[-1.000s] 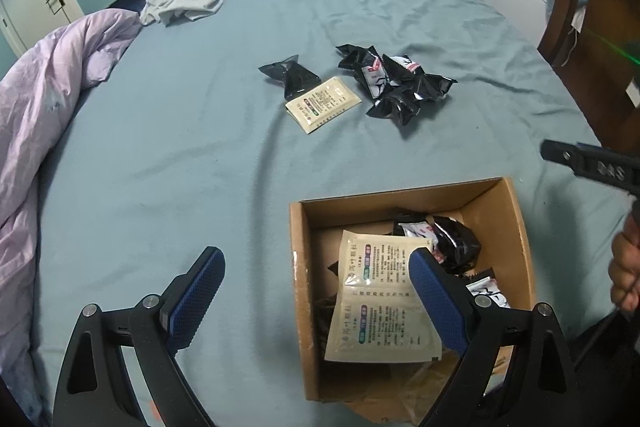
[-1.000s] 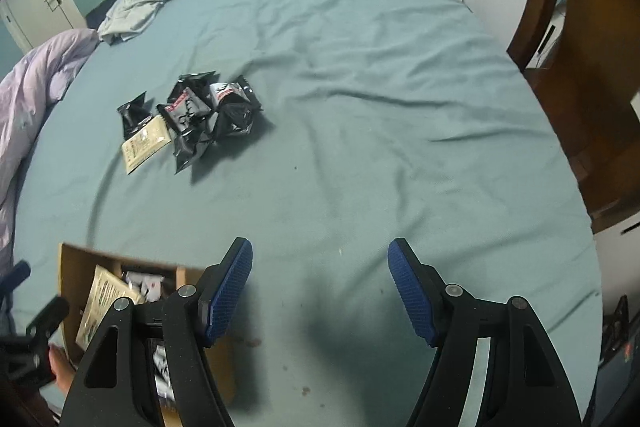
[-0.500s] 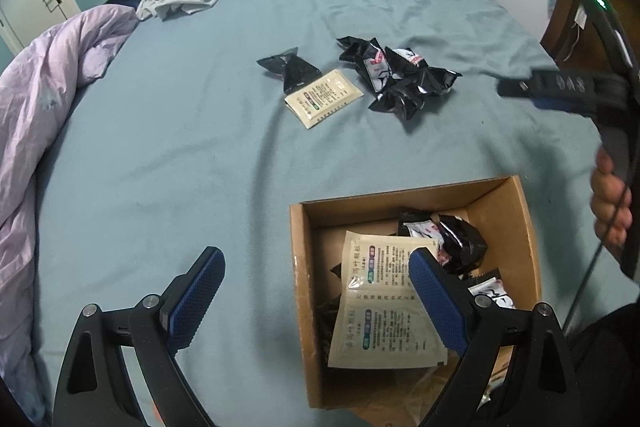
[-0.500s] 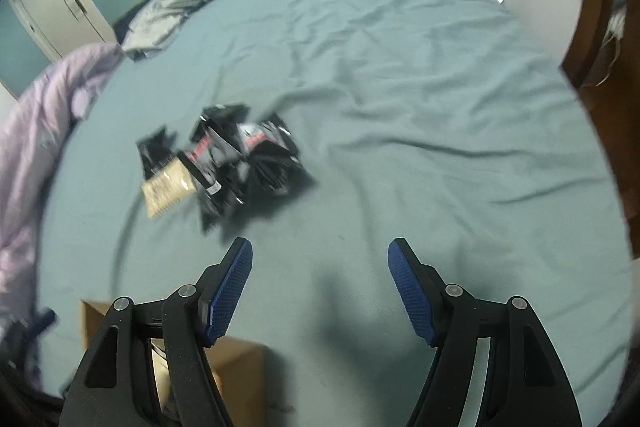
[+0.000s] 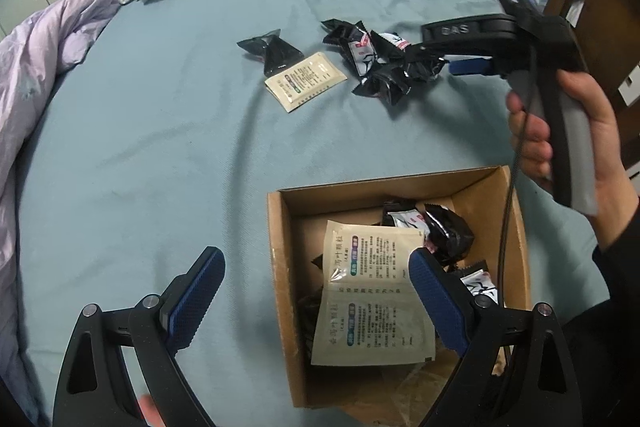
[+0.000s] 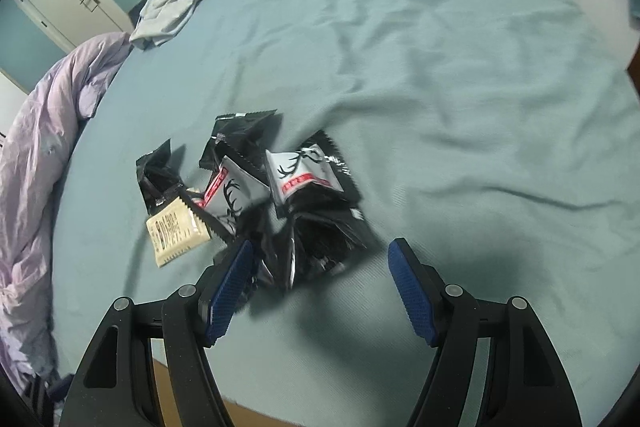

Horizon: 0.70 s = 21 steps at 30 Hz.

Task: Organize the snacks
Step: 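Reach the right gripper into the pile and grasp a black packet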

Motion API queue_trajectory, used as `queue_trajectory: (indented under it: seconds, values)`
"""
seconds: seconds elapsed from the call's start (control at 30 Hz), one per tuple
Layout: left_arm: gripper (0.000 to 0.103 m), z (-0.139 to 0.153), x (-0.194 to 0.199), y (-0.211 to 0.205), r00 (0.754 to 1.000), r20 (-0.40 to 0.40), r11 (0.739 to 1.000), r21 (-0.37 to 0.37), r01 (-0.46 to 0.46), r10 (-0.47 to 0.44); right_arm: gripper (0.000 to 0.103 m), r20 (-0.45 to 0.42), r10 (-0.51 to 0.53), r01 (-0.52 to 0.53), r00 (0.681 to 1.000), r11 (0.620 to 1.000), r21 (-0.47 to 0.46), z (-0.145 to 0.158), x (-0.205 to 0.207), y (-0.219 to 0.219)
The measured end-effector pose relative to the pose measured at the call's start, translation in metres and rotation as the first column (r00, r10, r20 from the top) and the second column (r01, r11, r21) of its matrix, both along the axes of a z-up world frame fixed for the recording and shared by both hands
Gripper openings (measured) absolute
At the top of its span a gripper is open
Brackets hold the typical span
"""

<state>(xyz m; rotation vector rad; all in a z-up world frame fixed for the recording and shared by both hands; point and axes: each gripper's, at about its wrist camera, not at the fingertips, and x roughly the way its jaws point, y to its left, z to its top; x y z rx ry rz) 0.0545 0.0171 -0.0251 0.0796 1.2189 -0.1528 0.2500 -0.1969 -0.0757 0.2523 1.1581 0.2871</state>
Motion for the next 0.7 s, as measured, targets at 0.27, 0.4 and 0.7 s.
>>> queue_trajectory:
  seconds: [0.27,0.4,0.7]
  values:
    - [0.095,0.000,0.003,0.001,1.000,0.023,1.000,0.022,-0.014,0.014,0.031,-0.043,-0.046,0.047,0.998,0.998,0.030,-0.018,0.013,-0.002]
    - [0.095,0.000,0.005,0.004,0.998,0.045,0.998,0.040,-0.038,0.036,0.030,0.022,-0.082,0.081,0.996,0.996,0.024,0.004,0.000,-0.011]
    - [0.096,0.007,0.021,0.008,0.997,0.065,0.998,0.056,-0.033,0.030,0.030,0.094,-0.154,0.137,0.984,0.977,0.163,0.075,-0.083,-0.045]
